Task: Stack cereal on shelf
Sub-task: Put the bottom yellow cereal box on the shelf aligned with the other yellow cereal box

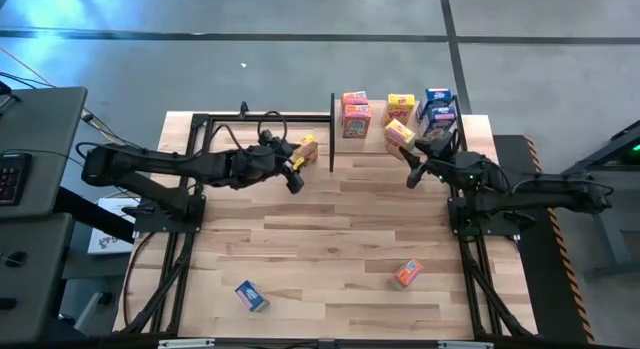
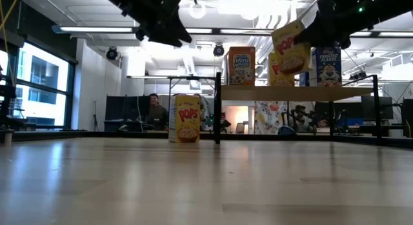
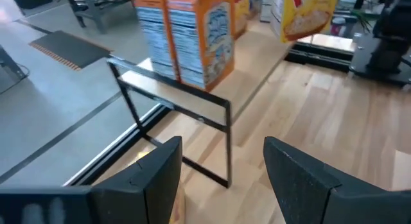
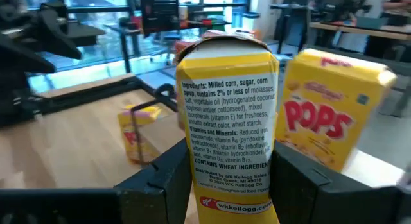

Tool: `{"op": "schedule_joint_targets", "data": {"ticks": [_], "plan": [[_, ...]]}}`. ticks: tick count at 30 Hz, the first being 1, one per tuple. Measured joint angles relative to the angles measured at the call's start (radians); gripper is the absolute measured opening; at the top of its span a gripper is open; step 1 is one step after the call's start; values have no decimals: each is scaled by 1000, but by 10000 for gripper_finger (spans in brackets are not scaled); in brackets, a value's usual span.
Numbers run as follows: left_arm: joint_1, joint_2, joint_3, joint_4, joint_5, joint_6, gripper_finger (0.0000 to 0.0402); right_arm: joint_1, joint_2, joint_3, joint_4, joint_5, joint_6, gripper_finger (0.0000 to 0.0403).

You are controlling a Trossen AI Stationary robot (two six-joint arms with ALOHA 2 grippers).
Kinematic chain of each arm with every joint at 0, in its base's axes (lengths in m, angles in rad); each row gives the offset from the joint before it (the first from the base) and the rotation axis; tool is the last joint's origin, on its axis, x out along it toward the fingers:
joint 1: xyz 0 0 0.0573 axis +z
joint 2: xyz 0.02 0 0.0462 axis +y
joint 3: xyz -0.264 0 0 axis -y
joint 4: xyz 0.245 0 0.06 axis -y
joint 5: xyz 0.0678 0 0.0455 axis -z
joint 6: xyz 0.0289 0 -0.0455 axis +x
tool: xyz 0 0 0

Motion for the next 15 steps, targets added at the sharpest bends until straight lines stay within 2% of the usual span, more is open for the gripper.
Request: {"op": "schedule_joint_targets", "data": {"ticks": [15], "plan": [[23,-25,-20,3,1,26,209,0,167,-12,148,122,10,165]]}}
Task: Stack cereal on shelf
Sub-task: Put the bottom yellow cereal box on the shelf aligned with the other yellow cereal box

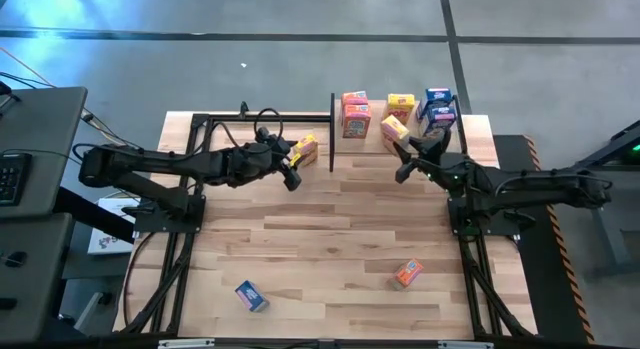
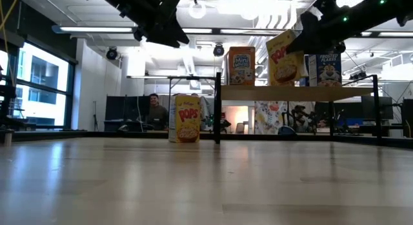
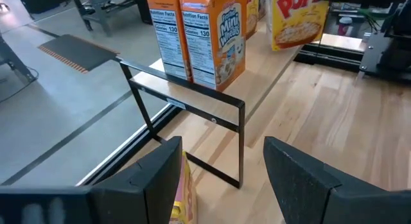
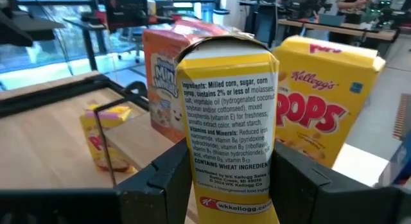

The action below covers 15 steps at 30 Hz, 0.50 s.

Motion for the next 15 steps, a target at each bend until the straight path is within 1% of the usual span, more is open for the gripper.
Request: {"op": "schedule_joint_targets", "data": {"ticks": [3,11,15], "plan": [[-1,0,0,-1,9,0,209,-3,22,0,21,9,-3,165],[-1,0,0,-1,12,0,209,-47,57,0,26,-5,12,165],[-1,0,0,-2,12,0,209,-68,57,0,27,-48,18,165]]}}
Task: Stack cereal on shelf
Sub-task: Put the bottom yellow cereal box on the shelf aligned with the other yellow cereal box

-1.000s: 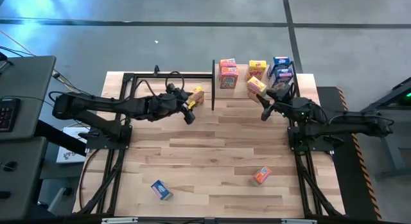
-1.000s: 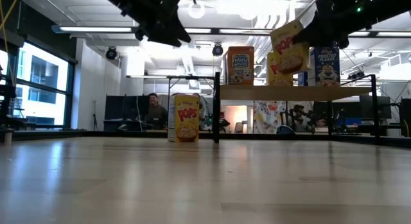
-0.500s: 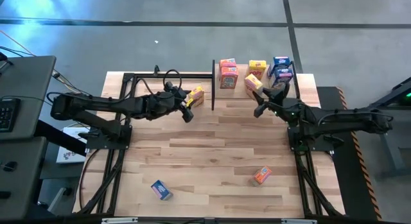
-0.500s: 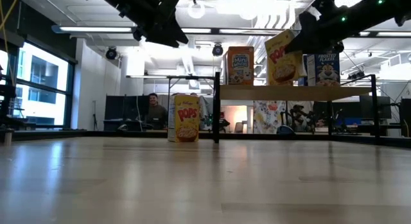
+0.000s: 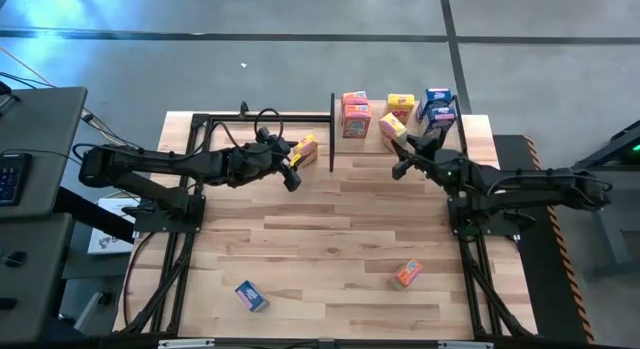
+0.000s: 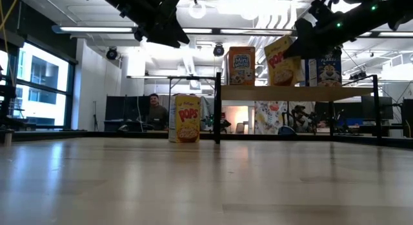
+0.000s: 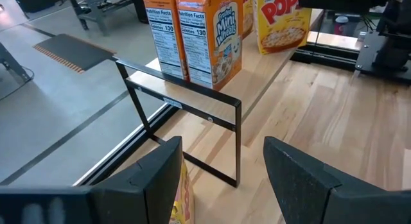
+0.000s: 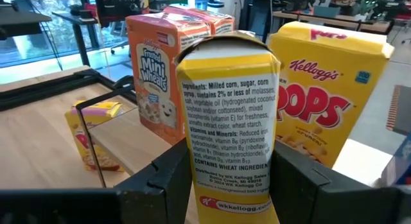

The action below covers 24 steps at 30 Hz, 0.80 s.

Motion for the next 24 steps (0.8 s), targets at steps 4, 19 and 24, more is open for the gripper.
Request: {"op": "schedule_joint_targets", "data": {"ticks": [4,19,24], "plan": [[0,0,0,0,0,0,209,-10,0,0,-1,-6,1,165],[0,0,1,0,0,0,209,-10,0,0,-36,6,19,165],[0,0,1,0,0,0,209,-10,-1,0,-57,50,24,165]]}}
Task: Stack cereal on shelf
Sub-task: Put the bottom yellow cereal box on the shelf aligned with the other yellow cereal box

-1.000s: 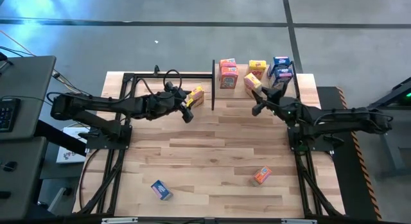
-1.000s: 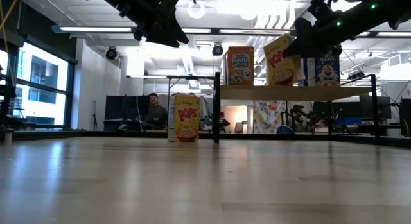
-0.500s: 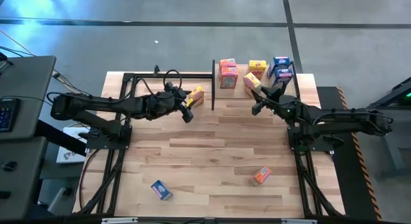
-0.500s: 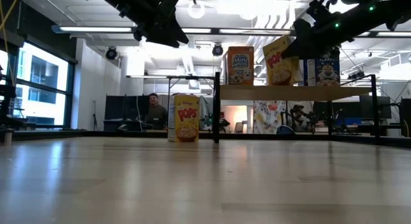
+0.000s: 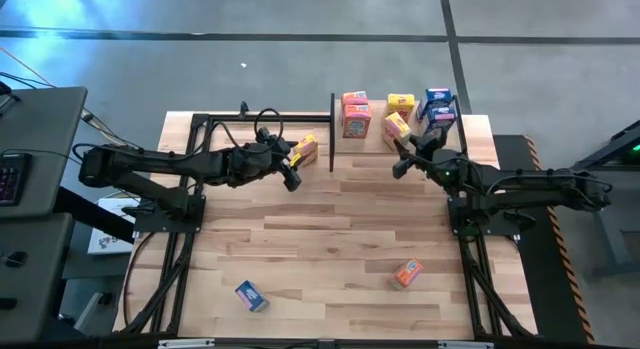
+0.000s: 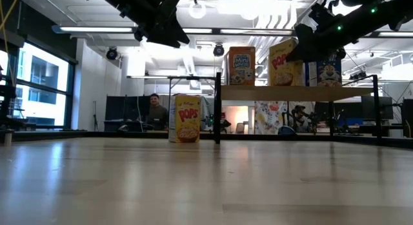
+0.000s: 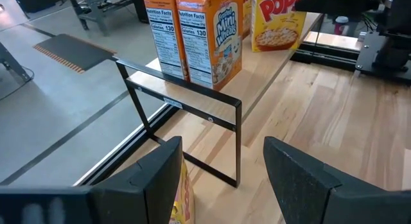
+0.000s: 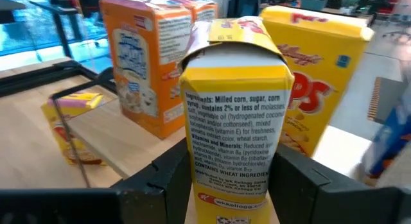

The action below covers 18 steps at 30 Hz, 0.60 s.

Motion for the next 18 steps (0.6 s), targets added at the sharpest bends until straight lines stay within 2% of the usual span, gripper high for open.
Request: {"op": "schedule_joint_targets", "data": {"ticks": [5,13,18], "plan": [[0,0,0,0,0,0,209,0,0,0,-2,3,0,172],[0,0,0,0,0,0,209,0,0,0,-9,26,-1,238],[0,0,0,0,0,0,209,0,-1,0,-5,31,0,253]]}}
